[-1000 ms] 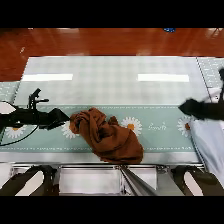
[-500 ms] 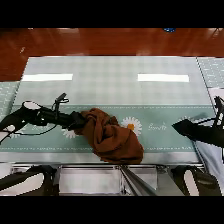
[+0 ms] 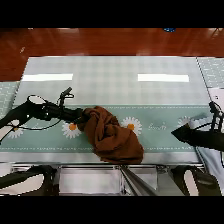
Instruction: Fold the shirts.
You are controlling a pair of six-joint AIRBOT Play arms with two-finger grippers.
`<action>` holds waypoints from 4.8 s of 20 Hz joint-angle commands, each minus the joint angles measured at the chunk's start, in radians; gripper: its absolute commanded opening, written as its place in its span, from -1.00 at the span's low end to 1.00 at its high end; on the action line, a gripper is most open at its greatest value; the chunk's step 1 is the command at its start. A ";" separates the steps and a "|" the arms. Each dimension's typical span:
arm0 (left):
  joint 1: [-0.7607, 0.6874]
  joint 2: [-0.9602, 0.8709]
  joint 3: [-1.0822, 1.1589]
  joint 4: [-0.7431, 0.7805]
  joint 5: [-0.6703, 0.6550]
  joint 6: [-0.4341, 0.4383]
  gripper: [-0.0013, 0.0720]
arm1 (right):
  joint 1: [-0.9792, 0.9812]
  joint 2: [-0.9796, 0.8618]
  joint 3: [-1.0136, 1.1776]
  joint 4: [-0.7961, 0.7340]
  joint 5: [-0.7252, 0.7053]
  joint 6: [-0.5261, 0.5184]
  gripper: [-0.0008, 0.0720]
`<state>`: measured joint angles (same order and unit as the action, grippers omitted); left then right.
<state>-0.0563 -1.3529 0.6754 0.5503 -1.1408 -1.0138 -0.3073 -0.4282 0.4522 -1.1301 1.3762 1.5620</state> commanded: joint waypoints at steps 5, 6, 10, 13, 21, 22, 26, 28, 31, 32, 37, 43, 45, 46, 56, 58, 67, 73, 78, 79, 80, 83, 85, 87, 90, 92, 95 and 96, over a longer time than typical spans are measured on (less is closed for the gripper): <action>0.050 0.008 0.029 0.061 -0.027 -0.031 -0.93 | 0.068 0.000 -0.203 0.241 0.096 -0.060 0.13; 0.050 0.008 0.029 0.061 -0.027 -0.031 -0.93 | 0.110 0.000 -0.240 0.270 0.073 -0.057 0.13; 0.050 0.008 0.029 0.061 -0.027 -0.031 -0.93 | 0.311 -0.076 -0.288 0.292 -0.082 -0.019 0.13; 0.050 0.008 0.029 0.060 -0.031 -0.031 -0.93 | 0.458 -0.254 -0.282 0.402 -0.228 -0.093 0.13; 0.050 0.006 0.029 0.061 -0.034 -0.031 -0.93 | 0.644 -0.615 -0.165 0.530 -0.395 -0.268 -0.32; 0.050 0.006 0.030 0.060 -0.035 -0.031 -0.93 | 0.655 -0.624 -0.146 0.539 -0.400 -0.316 -0.86; 0.091 0.048 0.087 0.050 -0.064 -0.033 -0.93 | 0.592 -0.568 0.069 0.367 -0.304 -0.265 -0.87; 0.137 0.094 0.186 0.052 -0.115 -0.071 -0.93 | 0.500 -0.524 0.283 0.162 -0.219 -0.162 -0.87; 0.194 0.185 0.370 0.051 -0.143 -0.137 -0.93 | 0.375 -0.502 0.686 0.023 -0.092 -0.126 -0.87; 0.206 0.218 0.438 0.052 -0.144 -0.160 -0.93 | 0.357 -0.502 0.808 0.010 -0.065 -0.126 -0.87; 0.219 0.369 0.789 0.054 -0.117 -0.257 -0.93 | 0.353 -0.501 1.355 -0.002 0.047 -0.121 -0.87; 0.312 0.579 1.067 0.286 -0.138 -0.335 -0.93 | 0.353 -0.337 1.582 -0.134 0.156 -0.074 -0.87; 0.329 0.665 1.067 0.388 -0.199 -0.335 -0.93 | 0.353 -0.257 1.582 -0.199 0.204 -0.040 -0.87; 0.323 0.703 1.066 0.436 -0.225 -0.341 -0.93 | 0.352 -0.225 1.582 -0.216 0.230 -0.027 -0.87; 0.212 0.842 0.995 0.587 -0.246 -0.432 -0.93 | 0.352 -0.094 1.154 -0.053 0.421 0.051 -0.87; 0.212 0.812 0.890 0.577 -0.288 -0.431 -0.93 | 0.353 -0.072 0.940 -0.025 0.360 0.053 -0.87; 0.211 0.434 0.373 0.452 0.104 -0.290 -0.93 | 0.353 -0.402 0.431 -0.022 -0.223 -0.036 -0.87; 0.170 0.002 0.396 0.249 0.461 -0.225 -0.93 | 0.352 -0.901 0.564 0.061 -0.589 -0.104 -0.87; 0.163 -0.162 0.520 0.164 0.492 -0.235 0.43 | 0.312 -1.146 0.863 0.208 -0.550 -0.103 0.15; 0.187 -0.158 0.557 0.193 0.428 -0.237 0.42 | 0.289 -1.151 0.923 0.203 -0.483 -0.103 0.15; 0.227 -0.147 0.602 0.220 0.344 -0.255 0.42 | 0.250 -1.143 0.990 0.200 -0.396 -0.103 0.14; 0.439 -0.092 0.728 0.343 0.060 -0.353 0.42 | 0.069 -1.044 1.108 0.162 -0.162 -0.097 0.14; 0.574 -0.030 0.671 0.355 -0.032 -0.352 0.42 | -0.042 -0.940 1.054 0.050 -0.081 -0.090 0.13; 0.655 0.042 0.480 0.301 -0.074 -0.332 0.42 | -0.088 -0.811 0.835 0.019 -0.141 -0.072 0.13; 0.733 0.136 0.175 0.288 -0.077 -0.252 0.42 | -0.091 -0.608 0.429 0.041 -0.291 -0.074 0.13; 0.784 0.155 0.045 0.287 -0.102 -0.241 0.42 | -0.091 -0.511 0.251 0.073 -0.326 -0.084 0.13; 0.800 0.134 -0.048 0.286 -0.138 -0.149 0.42 | -0.087 -0.419 0.111 0.207 -0.315 -0.169 0.13; 0.794 0.119 -0.060 0.283 -0.135 -0.149 0.42 | -0.080 -0.403 0.084 0.245 -0.307 -0.200 0.13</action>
<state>0.7143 -1.2274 0.7155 0.8406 -1.2366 -1.2179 -0.3893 -0.9211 0.6846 -0.9947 1.0790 1.4357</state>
